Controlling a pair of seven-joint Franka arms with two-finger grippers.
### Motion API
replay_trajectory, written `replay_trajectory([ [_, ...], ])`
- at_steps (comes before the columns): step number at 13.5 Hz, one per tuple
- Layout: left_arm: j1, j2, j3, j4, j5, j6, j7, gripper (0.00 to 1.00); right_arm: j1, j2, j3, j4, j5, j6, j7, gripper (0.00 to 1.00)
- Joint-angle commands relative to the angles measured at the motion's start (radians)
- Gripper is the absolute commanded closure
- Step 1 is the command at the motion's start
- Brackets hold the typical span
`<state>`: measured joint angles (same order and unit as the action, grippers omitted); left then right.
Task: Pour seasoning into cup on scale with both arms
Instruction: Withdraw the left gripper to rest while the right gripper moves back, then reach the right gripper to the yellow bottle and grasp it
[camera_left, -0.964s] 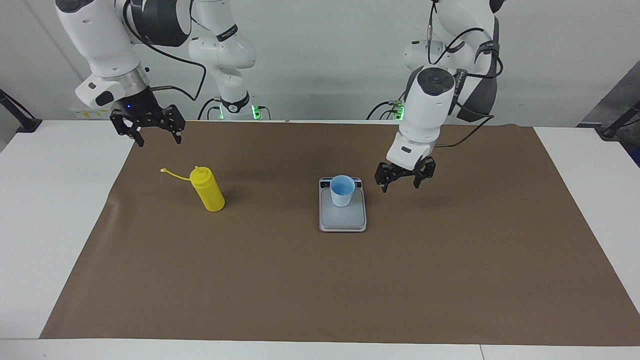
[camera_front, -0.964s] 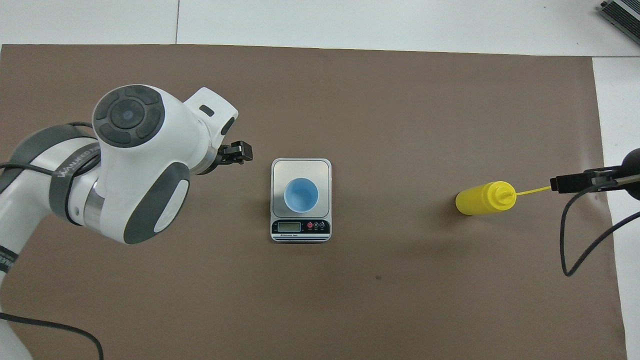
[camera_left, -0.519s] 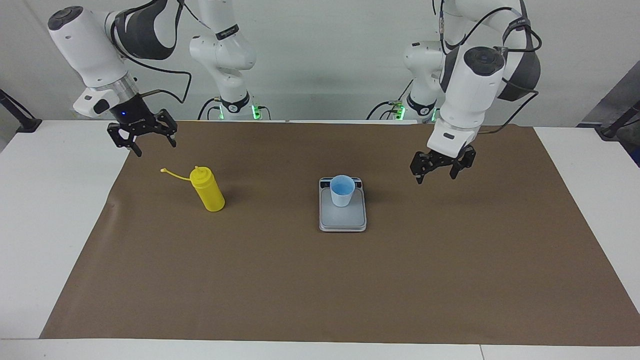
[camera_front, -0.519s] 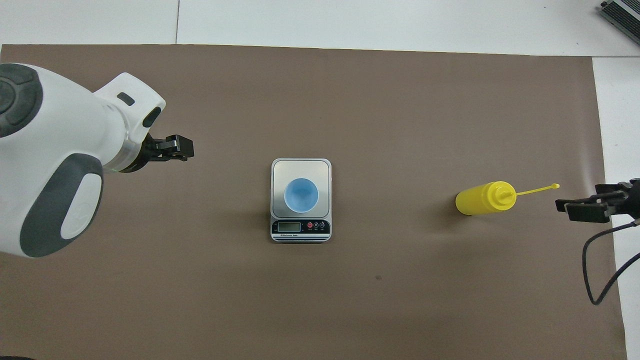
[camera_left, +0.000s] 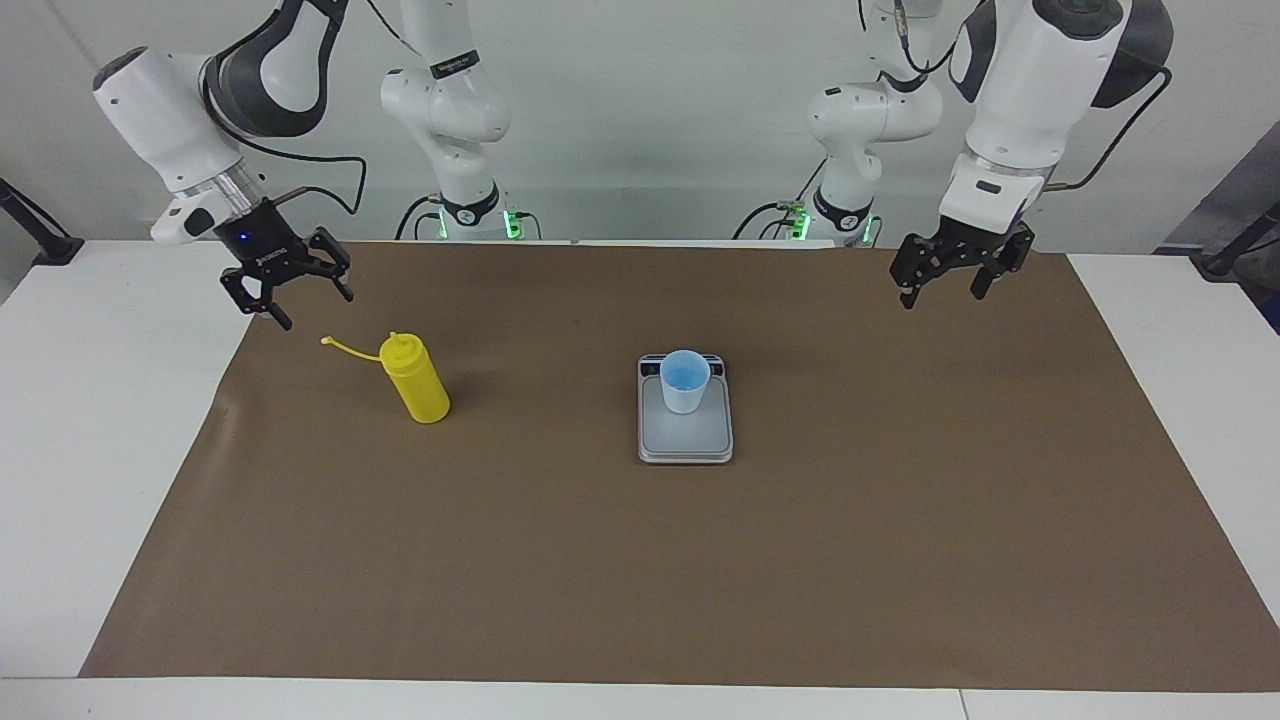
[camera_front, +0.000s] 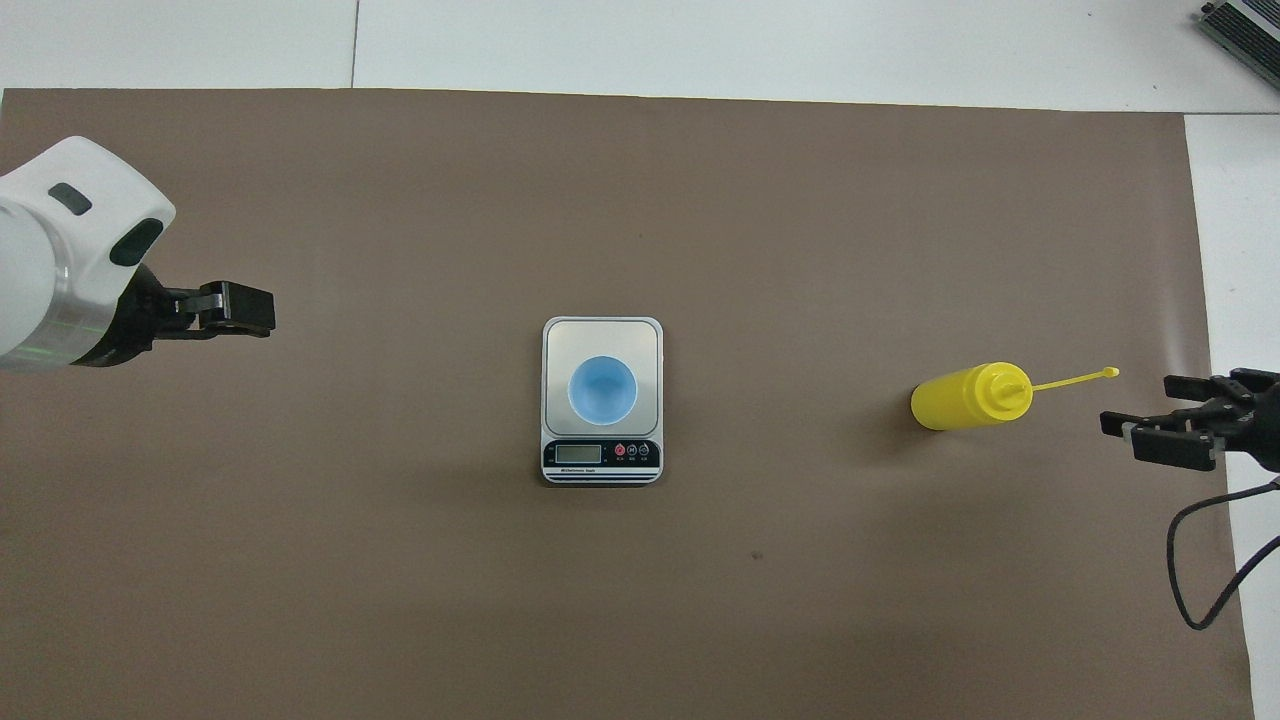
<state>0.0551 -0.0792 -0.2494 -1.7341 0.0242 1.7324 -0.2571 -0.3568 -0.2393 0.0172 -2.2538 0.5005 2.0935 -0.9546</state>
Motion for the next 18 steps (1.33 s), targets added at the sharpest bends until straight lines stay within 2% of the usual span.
replay_trajectory([
  [1,0.046,-0.001,-0.002,0.028,-0.026,-0.051,0.065,0.00,-0.040,-0.025,0.009,-0.081,0.113,0.065,-0.172,0.00],
  [3,0.086,-0.002,0.002,0.048,-0.027,-0.085,0.152,0.00,-0.060,-0.014,0.009,-0.108,0.189,0.074,-0.255,0.00],
  [4,0.062,-0.002,0.063,0.063,-0.027,-0.097,0.221,0.00,-0.062,-0.012,0.009,-0.116,0.213,0.088,-0.281,0.00],
  [6,-0.058,-0.005,0.198,0.064,-0.027,-0.112,0.252,0.00,-0.071,0.008,0.009,-0.127,0.262,0.106,-0.361,0.00],
  [9,-0.046,-0.040,0.191,0.008,-0.027,-0.096,0.254,0.00,-0.114,0.061,0.009,-0.139,0.357,0.106,-0.516,0.00],
  [11,-0.044,-0.040,0.173,0.008,-0.027,-0.090,0.256,0.00,-0.125,0.093,0.009,-0.141,0.420,0.106,-0.631,0.00],
  [15,-0.003,-0.014,0.116,0.148,-0.015,-0.209,0.256,0.00,-0.163,0.164,0.009,-0.161,0.553,0.099,-0.846,0.00],
  [18,0.003,-0.054,0.114,0.059,-0.026,-0.194,0.269,0.00,-0.169,0.207,0.009,-0.171,0.634,0.077,-0.982,0.00],
])
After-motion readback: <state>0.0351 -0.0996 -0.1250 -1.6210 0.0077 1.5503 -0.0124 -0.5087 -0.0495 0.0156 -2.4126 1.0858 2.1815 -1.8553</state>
